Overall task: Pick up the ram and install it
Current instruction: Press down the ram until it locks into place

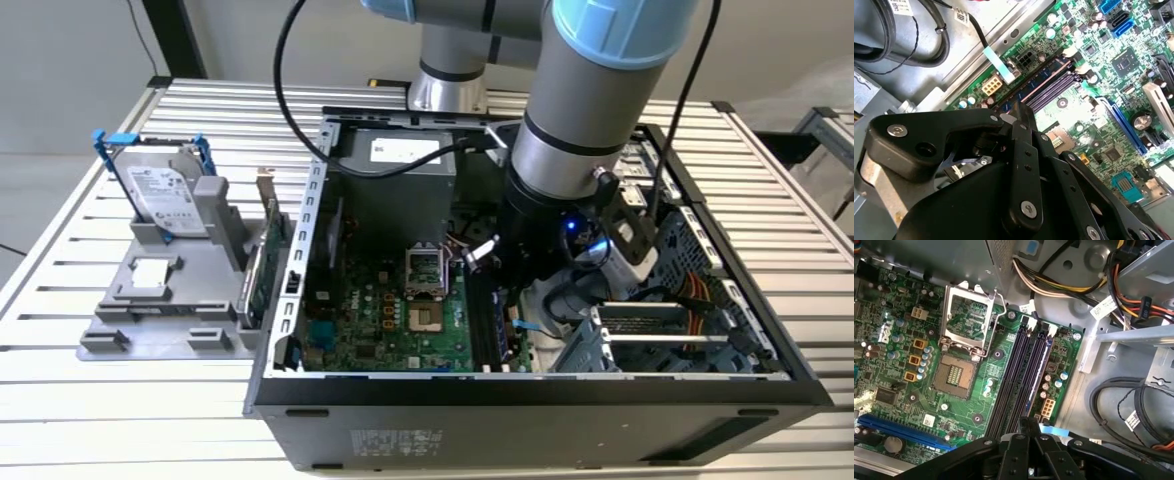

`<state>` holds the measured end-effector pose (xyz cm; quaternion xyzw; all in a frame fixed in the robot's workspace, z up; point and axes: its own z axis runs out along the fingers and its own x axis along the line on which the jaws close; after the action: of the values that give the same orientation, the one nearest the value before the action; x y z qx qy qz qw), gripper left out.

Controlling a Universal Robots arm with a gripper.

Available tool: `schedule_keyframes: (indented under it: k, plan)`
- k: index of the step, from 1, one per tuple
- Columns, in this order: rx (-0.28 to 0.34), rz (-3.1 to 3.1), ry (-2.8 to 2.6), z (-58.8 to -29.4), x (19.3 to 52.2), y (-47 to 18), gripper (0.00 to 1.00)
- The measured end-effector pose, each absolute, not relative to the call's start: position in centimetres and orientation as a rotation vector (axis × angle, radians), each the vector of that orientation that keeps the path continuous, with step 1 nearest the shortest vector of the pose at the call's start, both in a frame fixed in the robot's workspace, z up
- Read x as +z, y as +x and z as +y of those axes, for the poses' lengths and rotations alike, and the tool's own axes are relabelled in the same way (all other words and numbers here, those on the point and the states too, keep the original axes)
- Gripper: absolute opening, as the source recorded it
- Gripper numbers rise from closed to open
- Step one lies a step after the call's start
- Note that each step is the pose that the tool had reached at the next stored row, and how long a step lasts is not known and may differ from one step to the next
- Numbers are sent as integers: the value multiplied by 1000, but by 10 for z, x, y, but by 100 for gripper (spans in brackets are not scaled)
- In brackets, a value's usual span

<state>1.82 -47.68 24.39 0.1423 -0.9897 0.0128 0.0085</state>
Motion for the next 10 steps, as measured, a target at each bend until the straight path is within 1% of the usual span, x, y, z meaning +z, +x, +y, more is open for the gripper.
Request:
schedule_keyframes:
  k: [10]
  plan:
    - [41, -3084, 498, -476, 244, 18, 0]
